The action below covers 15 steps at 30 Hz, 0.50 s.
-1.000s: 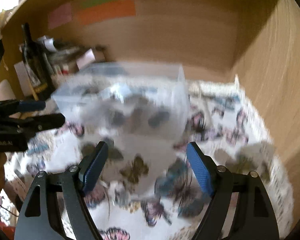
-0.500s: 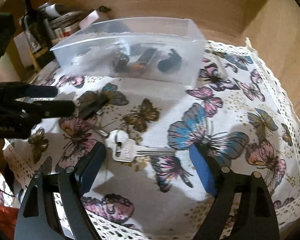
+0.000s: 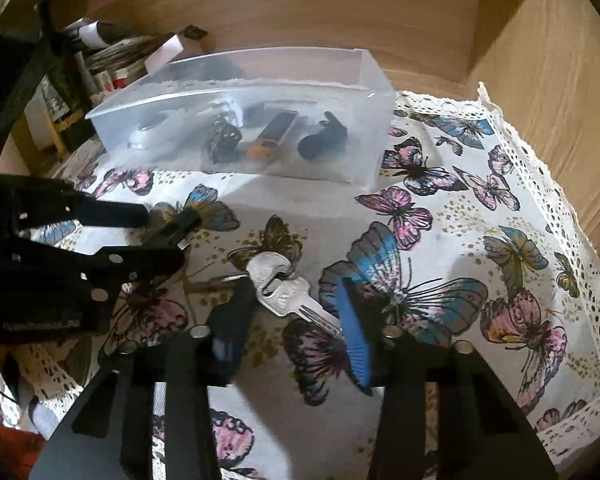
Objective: Organize rigid objects
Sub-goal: 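Lower the right tool onto the silver key and close its fingers on it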
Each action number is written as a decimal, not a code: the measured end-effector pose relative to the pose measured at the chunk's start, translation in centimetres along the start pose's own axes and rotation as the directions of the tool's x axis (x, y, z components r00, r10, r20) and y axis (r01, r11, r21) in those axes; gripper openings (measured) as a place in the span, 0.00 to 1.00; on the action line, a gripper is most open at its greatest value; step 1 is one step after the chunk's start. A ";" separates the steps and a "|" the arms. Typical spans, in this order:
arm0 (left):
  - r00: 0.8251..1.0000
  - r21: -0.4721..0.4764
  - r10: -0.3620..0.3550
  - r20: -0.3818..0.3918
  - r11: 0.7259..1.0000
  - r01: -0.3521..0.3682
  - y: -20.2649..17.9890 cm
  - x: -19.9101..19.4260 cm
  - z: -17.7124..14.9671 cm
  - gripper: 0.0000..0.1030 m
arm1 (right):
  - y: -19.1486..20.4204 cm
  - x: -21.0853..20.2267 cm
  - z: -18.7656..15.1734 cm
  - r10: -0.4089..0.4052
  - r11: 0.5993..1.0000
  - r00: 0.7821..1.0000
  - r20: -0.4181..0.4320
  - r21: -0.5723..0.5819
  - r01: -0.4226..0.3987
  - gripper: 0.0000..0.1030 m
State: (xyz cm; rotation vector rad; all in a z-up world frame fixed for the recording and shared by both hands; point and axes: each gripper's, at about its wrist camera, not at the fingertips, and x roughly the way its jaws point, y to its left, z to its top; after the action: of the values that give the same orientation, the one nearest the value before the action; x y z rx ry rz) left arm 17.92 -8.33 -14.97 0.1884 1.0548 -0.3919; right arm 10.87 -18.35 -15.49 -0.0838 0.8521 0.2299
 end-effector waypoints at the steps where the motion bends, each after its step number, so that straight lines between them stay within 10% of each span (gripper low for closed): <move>1: 1.000 -0.002 -0.001 0.001 1.000 0.001 0.0 0.1 0.1 0.25 | -0.2 -0.1 0.0 0.010 1.000 1.000 -0.004 0.002 -0.010 0.36; 7: 1.000 -0.004 -0.001 0.015 1.000 0.001 0.0 0.0 0.1 0.16 | -1.4 -0.7 -0.4 0.032 0.998 0.999 -0.012 0.049 -0.031 0.54; 15: 1.000 -0.045 -0.018 0.010 0.999 0.018 1.0 -0.8 -0.4 0.16 | -0.4 0.4 0.1 0.002 1.000 0.999 -0.049 -0.023 -0.003 0.54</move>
State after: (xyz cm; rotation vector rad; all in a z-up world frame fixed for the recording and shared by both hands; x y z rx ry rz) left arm 17.62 -7.09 -14.50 0.1366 1.0552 -0.3844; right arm 11.25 -18.68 -15.73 -0.1103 0.8980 0.2414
